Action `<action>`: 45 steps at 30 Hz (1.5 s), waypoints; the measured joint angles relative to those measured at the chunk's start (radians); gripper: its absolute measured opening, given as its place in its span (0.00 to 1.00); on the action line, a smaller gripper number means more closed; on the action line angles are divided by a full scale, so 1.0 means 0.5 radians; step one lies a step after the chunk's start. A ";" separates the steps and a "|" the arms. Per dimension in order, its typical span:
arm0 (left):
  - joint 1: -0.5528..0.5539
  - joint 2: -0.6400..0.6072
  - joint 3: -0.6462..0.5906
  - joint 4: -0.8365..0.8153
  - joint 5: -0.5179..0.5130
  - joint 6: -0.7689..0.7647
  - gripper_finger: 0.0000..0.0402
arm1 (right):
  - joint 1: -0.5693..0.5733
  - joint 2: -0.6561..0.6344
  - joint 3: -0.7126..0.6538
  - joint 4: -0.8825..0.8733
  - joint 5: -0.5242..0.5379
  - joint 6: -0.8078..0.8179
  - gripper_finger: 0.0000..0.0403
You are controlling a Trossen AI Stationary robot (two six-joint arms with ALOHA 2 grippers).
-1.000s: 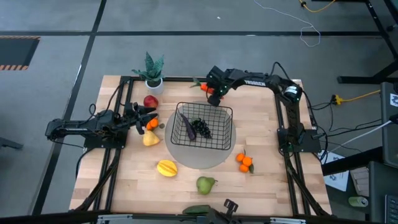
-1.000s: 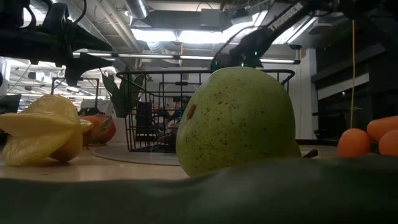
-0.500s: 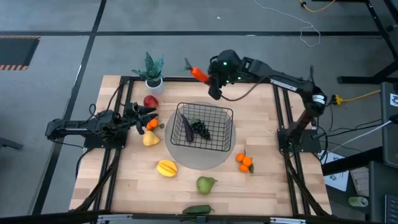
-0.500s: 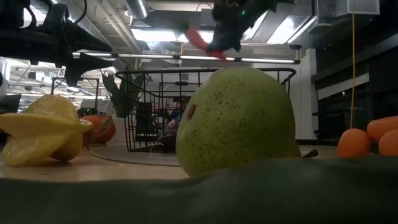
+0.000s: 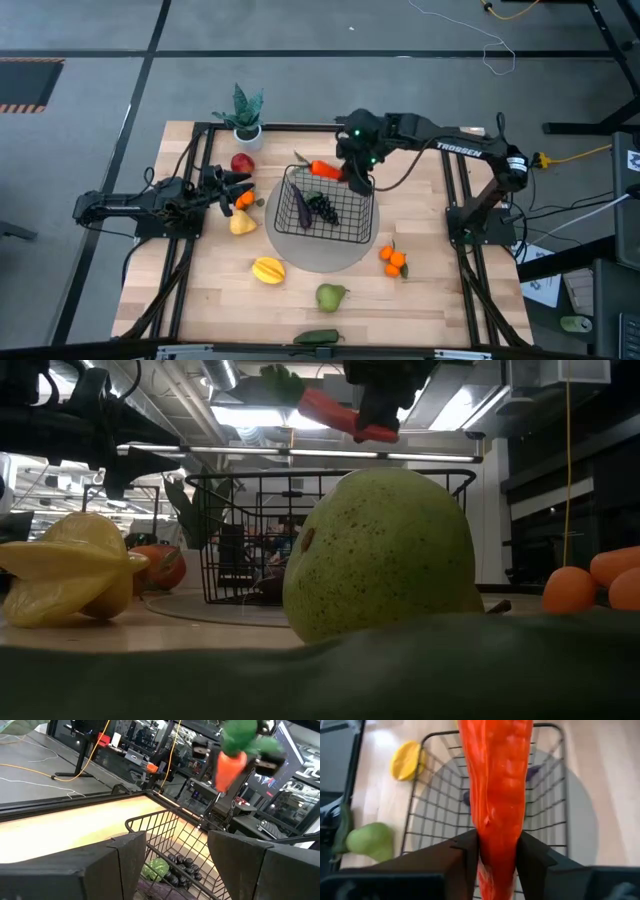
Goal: Build produce basket
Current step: Put the orange carrot into the black wire basket, then adjust the black wire basket
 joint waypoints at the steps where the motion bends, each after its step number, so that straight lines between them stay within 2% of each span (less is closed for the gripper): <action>1: 0.000 0.000 0.000 0.000 0.000 0.001 0.50 | 0.016 0.000 -0.006 0.000 0.000 -0.001 0.29; 7: -0.001 0.000 0.000 -0.002 0.000 -0.001 0.50 | 0.084 0.000 -0.009 -0.013 0.003 0.009 0.38; 11: 0.000 0.000 0.000 -0.002 0.000 -0.002 0.50 | 0.087 -0.001 -0.009 -0.107 0.019 0.057 0.39; 16: -0.001 0.000 0.000 -0.002 0.001 -0.003 0.50 | 0.085 -0.001 -0.021 -0.353 0.308 0.107 0.38; 25: 0.000 0.000 0.000 -0.002 0.001 -0.002 0.50 | 0.084 0.001 -0.387 -0.169 0.412 0.006 0.38; 29: 0.000 0.000 0.000 -0.002 0.000 -0.002 0.50 | 0.084 -0.001 -0.526 -0.034 0.595 -0.003 0.38; 33: 0.000 0.000 0.000 -0.002 0.000 -0.003 0.50 | 0.081 -0.001 -0.563 -0.016 0.866 -0.008 0.38; 36: 0.000 0.000 0.000 -0.002 0.001 -0.005 0.50 | 0.064 -0.001 -0.564 -0.026 0.977 -0.053 0.38; 45: 0.000 0.000 0.000 -0.002 0.000 -0.005 0.50 | 0.010 -0.001 -0.554 -0.026 0.979 -0.094 0.38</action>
